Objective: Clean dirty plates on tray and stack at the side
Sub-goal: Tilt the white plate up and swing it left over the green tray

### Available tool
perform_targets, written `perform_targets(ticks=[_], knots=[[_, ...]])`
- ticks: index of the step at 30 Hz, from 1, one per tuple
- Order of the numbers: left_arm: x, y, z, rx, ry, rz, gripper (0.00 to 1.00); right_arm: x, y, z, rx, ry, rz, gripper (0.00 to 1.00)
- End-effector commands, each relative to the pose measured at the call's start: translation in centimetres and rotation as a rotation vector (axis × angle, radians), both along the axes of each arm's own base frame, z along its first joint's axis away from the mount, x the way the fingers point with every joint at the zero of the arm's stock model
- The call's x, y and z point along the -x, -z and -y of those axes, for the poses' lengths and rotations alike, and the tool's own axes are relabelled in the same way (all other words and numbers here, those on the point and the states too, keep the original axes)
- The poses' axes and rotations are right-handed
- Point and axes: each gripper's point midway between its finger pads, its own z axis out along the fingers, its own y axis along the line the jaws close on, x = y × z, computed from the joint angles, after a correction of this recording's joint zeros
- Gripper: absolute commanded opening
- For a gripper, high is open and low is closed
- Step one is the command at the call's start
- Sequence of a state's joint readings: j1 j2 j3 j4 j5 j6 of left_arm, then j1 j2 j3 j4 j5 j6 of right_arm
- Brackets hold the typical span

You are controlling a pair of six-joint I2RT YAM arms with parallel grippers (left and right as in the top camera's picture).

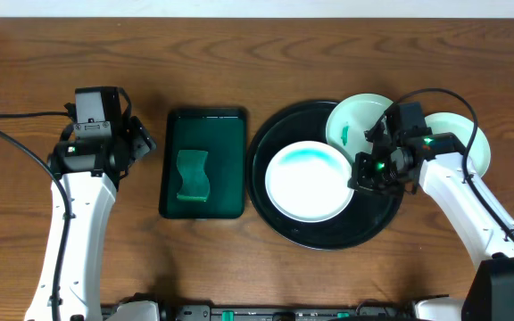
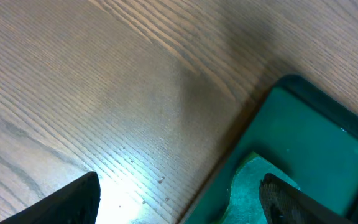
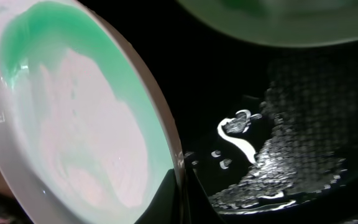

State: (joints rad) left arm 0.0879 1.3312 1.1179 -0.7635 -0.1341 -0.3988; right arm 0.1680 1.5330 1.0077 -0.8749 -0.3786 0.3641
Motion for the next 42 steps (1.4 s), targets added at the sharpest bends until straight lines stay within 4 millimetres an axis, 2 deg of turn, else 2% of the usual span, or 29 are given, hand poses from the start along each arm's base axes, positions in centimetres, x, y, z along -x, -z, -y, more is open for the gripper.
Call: perform_targets(ticks=[1,9,16,22,29,39,42], knots=[[0.0,-0.6,-0.3,-0.009,-0.014,0.012,0.82,-1.4,-0.7,0.9,0.062,-0.039,0.090,0.01],[0.0,-0.6,-0.3,-0.009,-0.014,0.012,0.82,-4.3,-2.4,0.5,0.079,-0.044,0.216,0.01],[0.0,-0.6,-0.3,-0.009,-0.014,0.012,0.82,-6.5,-4.2,-3.5,0.057,-0.051,0.345,0.01],[0.0,-0.6,-0.3,-0.010,-0.014,0.012,0.82,-7.6,-5.5,-6.6,0.034,-0.041,0.438,0.01],[0.0,-0.6,-0.3,-0.010,-0.014,0.012,0.82,-8.8,-6.5,-10.0,0.083,0.000,0.570,0.01],[0.0,-0.6,-0.3,-0.009,-0.014,0.012,0.82,-9.3,-8.7,-13.3,0.130,0.049,0.748,0.01],[0.0,-0.6,-0.3,-0.009,-0.014,0.012,0.82,-9.3,-8.9,-13.6,0.153,0.057,0.777,0.01]])
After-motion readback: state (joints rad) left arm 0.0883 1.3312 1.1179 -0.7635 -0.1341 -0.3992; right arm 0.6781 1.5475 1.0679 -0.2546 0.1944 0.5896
